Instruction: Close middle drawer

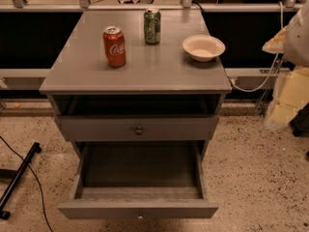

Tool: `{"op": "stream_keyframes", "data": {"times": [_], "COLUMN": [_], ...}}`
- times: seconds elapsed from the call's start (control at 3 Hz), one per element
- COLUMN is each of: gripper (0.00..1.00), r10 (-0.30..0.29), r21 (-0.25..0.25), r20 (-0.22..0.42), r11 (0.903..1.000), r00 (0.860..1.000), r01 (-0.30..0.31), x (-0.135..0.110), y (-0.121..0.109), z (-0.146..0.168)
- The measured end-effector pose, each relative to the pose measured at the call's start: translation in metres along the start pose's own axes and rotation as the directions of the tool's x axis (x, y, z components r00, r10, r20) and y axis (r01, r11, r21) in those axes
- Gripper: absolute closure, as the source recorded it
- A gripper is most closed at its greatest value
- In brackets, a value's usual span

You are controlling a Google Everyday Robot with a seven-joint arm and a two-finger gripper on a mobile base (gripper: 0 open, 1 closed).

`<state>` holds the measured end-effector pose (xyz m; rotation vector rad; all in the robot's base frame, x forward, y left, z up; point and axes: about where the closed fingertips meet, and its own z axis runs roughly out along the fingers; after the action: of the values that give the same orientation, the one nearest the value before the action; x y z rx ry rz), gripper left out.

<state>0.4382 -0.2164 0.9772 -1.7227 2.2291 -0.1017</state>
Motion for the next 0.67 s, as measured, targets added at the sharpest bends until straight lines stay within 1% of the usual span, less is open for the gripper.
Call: {"op": "stream_keyframes", "data": {"times": [0.33,0.67], "gripper": [0.00,0.00], "r10": [0.000,0.027], "r21": [0.000,-0.041], "r20": [0.000,0.044], "r11": [1.0000,0.9988], "r00": [1.000,0.999], "r01": [0.000,-0.025], "x": [0.000,0.013], "y": [0.000,0.002], "z": [0.000,0.013]}}
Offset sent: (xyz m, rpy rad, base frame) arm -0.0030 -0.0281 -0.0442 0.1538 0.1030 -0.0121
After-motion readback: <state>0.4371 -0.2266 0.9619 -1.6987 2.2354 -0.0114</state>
